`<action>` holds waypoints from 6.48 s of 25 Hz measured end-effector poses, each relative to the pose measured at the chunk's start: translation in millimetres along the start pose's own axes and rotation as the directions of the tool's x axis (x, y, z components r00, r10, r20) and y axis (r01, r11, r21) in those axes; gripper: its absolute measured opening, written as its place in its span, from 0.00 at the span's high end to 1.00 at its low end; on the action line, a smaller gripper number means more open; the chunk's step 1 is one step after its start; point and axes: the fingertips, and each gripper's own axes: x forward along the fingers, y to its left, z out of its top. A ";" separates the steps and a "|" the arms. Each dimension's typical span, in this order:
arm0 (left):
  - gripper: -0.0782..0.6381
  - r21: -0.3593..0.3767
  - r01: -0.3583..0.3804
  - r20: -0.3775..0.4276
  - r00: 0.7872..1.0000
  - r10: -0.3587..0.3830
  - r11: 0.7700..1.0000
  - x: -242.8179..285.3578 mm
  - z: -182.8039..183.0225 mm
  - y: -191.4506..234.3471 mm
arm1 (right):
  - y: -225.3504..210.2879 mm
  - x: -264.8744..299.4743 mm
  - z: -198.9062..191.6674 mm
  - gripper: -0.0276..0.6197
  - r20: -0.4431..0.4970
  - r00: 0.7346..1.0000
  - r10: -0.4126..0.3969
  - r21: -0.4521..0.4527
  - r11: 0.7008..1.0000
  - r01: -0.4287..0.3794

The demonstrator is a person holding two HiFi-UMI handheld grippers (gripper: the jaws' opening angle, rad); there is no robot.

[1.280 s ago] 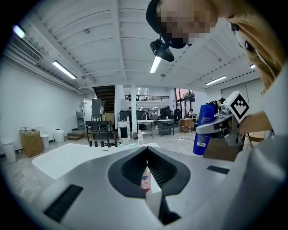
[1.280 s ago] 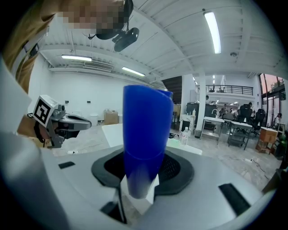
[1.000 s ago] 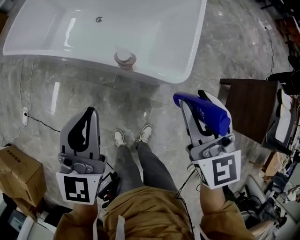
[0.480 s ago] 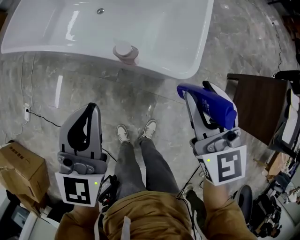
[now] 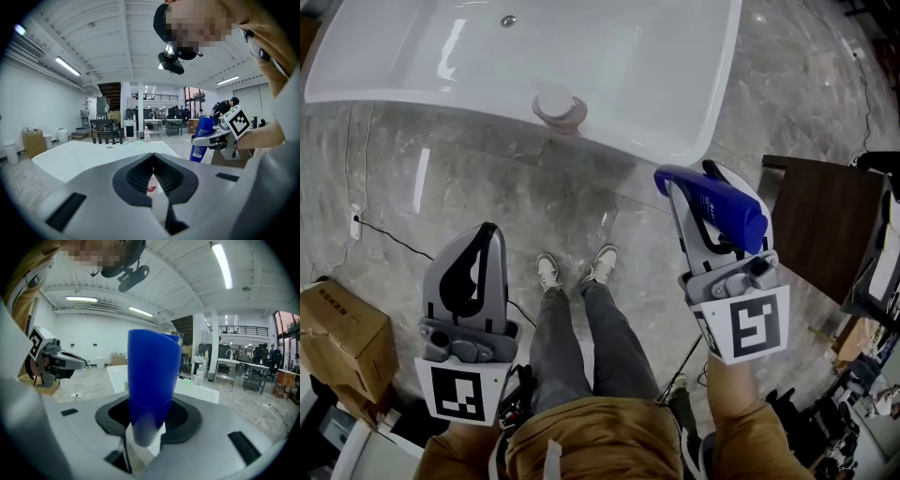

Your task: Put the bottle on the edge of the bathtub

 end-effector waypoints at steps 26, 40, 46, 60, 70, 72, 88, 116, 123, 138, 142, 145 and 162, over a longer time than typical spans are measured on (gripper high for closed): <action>0.88 -0.018 -0.010 -0.048 0.999 0.009 1.000 14.6 -32.0 9.6 | -4.3 72.7 -61.3 0.71 -0.035 0.999 0.004 -0.018 1.000 -0.005; 0.88 -0.025 0.005 -0.073 0.997 -0.007 1.000 18.1 -45.8 7.9 | 0.3 101.6 -99.4 0.71 -0.059 0.998 -0.026 -0.037 0.999 0.023; 0.88 -0.023 0.006 -0.081 0.997 -0.008 1.000 17.9 -50.6 8.1 | 1.8 105.4 -110.7 0.72 -0.065 0.997 -0.034 -0.039 0.999 0.031; 0.88 -0.042 -0.003 -0.092 0.996 0.000 0.999 12.7 -61.6 11.3 | 4.0 119.2 -126.5 0.71 -0.092 0.995 -0.045 -0.044 0.998 0.041; 0.88 -0.047 -0.005 -0.099 0.995 0.001 0.999 11.3 -67.1 11.0 | 0.6 123.1 -132.7 0.72 -0.106 0.993 -0.052 -0.029 0.998 0.049; 0.88 -0.049 -0.004 -0.100 0.995 -0.001 0.999 11.5 -67.8 9.8 | 0.6 123.6 -133.8 0.71 -0.109 0.993 -0.052 -0.024 0.999 0.049; 0.88 -0.050 -0.009 -0.101 0.995 0.004 0.999 17.1 -69.8 11.5 | -3.2 133.0 -139.1 0.72 -0.106 0.993 -0.046 -0.020 0.999 0.044; 0.88 -0.038 -0.031 -0.108 0.994 0.026 0.999 15.7 -65.1 9.9 | 1.1 138.3 -138.0 0.71 -0.060 0.995 -0.077 -0.037 0.996 0.075; 0.88 -0.037 -0.030 -0.108 0.994 0.026 0.999 16.2 -63.5 8.3 | 0.7 136.5 -139.7 0.71 -0.061 0.995 -0.084 -0.044 0.996 0.082; 0.88 -0.046 -0.023 -0.110 0.994 0.018 0.999 17.4 -64.9 4.6 | -2.1 139.5 -140.4 0.71 -0.077 0.993 -0.086 -0.026 0.996 0.084; 0.88 -0.046 -0.022 -0.116 0.993 0.017 0.999 16.1 -67.6 5.3 | -1.9 139.5 -141.1 0.71 -0.074 0.994 -0.080 -0.031 0.996 0.077; 0.88 -0.049 -0.021 -0.119 0.993 0.015 0.999 16.2 -70.6 5.6 | -1.0 141.1 -143.7 0.68 -0.084 0.994 -0.071 -0.034 0.997 0.068; 0.88 -0.055 -0.016 -0.125 0.992 0.009 0.998 17.5 -73.8 3.7 | -0.6 141.4 -143.6 0.62 -0.082 0.995 -0.051 -0.036 0.998 0.049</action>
